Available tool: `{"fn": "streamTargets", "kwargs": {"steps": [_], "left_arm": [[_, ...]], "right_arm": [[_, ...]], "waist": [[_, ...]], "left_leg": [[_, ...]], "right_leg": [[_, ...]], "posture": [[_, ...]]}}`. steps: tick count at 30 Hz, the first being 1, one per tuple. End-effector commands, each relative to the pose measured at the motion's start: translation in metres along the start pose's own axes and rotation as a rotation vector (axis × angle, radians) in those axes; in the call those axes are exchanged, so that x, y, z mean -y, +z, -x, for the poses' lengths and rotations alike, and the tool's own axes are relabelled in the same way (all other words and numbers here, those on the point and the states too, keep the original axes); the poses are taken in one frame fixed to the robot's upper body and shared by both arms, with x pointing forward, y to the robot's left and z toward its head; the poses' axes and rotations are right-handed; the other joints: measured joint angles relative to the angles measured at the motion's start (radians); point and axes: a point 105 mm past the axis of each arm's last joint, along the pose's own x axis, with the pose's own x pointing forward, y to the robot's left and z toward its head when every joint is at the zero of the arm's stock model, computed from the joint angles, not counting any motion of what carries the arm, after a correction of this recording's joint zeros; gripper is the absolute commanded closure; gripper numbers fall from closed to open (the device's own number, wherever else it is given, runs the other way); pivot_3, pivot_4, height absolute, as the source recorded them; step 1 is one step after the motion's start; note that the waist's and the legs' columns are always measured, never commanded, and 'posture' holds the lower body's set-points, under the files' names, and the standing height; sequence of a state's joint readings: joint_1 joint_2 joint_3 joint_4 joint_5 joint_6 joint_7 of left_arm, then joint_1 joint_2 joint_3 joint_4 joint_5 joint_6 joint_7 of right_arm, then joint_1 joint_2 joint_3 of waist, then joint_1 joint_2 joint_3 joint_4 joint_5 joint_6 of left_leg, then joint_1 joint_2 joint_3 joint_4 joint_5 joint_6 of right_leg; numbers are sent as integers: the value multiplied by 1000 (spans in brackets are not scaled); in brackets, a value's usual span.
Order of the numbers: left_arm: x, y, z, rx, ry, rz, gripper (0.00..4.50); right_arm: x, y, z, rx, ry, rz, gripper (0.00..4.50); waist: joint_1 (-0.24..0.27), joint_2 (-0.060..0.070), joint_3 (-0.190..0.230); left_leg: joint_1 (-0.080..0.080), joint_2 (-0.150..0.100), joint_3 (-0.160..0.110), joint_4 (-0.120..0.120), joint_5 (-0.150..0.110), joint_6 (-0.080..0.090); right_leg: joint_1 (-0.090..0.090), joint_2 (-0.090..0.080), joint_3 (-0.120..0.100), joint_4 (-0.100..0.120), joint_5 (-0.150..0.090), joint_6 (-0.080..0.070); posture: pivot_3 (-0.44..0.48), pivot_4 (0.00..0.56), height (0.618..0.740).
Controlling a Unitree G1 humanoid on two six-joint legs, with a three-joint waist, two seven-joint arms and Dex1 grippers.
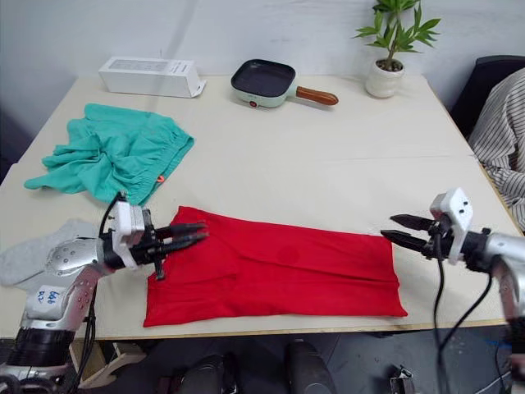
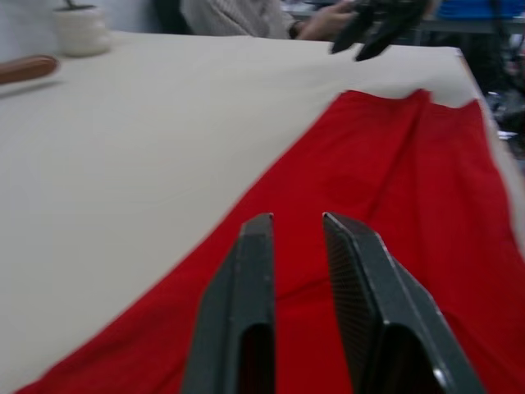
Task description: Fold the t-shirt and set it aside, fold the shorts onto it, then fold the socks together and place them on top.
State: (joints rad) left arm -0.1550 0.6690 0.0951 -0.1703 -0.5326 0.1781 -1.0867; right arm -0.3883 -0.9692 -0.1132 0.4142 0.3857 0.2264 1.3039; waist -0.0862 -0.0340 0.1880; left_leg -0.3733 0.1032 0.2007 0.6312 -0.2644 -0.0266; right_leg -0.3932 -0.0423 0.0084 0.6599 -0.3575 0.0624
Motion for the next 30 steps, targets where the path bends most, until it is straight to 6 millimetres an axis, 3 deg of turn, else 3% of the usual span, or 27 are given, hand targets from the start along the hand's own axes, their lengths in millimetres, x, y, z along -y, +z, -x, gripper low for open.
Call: {"fn": "streamTargets", "kwargs": {"steps": [1, 3, 8, 12, 22, 26, 30], "left_arm": [[6, 11, -2, 26, -25, -30, 2279], [4, 12, -3, 34, -3, -36, 1656], [10, 8, -5, 30, -13, -63, 17], [12, 7, -6, 27, -13, -84, 0], [6, 5, -3, 23, 33, -104, 0], [4, 7, -3, 41, 57, -104, 0], [3, 11, -5, 83, 93, -86, 0]], "right_arm": [[2, -9, -7, -112, 113, 26, 687], [8, -7, -16, -149, 154, 27, 13], [9, -10, -38, -233, 247, 30, 0], [0, -7, -50, -262, 347, 25, 924], [-8, -2, -52, -372, 430, 32, 4358], [7, 18, -54, -358, 380, 75, 4472], [32, 46, -64, -291, 208, 172, 4472]], "waist": [[0, 1, 0], [0, 2, 1], [-5, 3, 2], [-14, 3, 2], [-24, 3, 2], [-28, 3, 2], [-31, 5, 3]], "left_leg": [[0, 0, 0, 0, 0, 0], [0, 0, -1, 0, 1, 0], [0, 1, 0, 1, 1, 0], [0, 1, 0, 1, 1, 0], [0, 2, -1, 2, 1, 0], [0, 2, -1, 2, 1, 0], [0, 2, 0, 3, 1, 1]], "right_leg": [[0, 0, 0, 0, 0, 0], [0, 0, 0, 0, 0, 0], [0, -1, 1, 0, 0, 0], [0, -1, 1, -1, 0, 0], [1, -1, 0, 0, 0, 0], [0, -1, 0, 0, 0, 0], [0, -1, 1, 2, 0, 0]], "posture": [[0, 150, 740], [0, 150, 740], [0, 150, 740], [0, 150, 740], [0, 150, 740], [0, 150, 740], [0, 150, 740]]}}
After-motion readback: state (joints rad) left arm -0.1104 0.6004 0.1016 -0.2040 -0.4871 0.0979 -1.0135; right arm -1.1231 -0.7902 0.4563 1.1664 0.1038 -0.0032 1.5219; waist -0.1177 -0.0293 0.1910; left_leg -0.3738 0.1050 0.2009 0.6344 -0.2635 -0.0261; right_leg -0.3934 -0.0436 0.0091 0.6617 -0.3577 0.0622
